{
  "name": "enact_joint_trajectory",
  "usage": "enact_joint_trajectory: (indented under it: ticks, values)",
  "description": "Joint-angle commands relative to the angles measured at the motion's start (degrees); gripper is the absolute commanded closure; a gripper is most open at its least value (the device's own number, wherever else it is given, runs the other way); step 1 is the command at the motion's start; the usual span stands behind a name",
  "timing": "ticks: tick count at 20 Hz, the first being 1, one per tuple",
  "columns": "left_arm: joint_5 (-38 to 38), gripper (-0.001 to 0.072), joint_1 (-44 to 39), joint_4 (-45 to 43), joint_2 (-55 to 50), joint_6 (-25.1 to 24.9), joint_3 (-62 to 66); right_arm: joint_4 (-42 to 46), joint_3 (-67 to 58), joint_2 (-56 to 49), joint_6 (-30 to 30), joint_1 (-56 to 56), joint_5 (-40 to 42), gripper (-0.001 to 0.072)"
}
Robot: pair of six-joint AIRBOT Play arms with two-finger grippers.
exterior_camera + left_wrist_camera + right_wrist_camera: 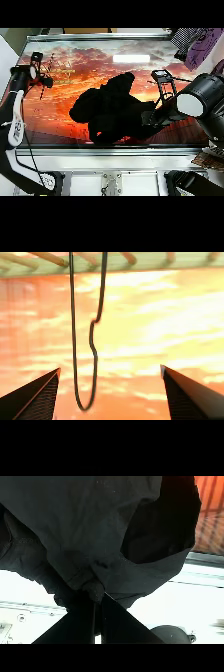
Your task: Fold the clothes and pants, and hang the long-sleeved shirts on hangers.
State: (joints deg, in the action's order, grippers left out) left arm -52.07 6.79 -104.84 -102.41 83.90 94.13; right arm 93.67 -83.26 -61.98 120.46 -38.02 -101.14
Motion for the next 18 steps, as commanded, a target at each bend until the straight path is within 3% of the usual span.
enact_joint_trajectory:
  ticks: [1,5,16,17,18]
  values:
    - [1.6,0.0024,0.5,-5.1,-9.0,0.1,5.2,0.0,0.0,-0.1,0.0,-0.1,0.0,0.0699]
    - [-0.9,0.0024,2.6,-6.5,-14.8,0.1,9.7,0.0,0.0,-0.2,0.0,-0.1,0.0,0.0699]
    - [3.7,0.0029,4.0,-6.0,-17.5,1.0,9.7,0.0,0.0,-0.3,0.0,-0.1,0.0,0.0699]
    - [3.5,0.0204,4.0,-6.1,-17.4,2.0,9.7,0.0,0.0,-0.3,0.0,-0.1,0.0,0.0699]
    - [2.8,0.044,4.0,-6.0,-17.4,2.1,9.7,0.0,0.0,-0.3,0.0,0.0,0.0,0.0699]
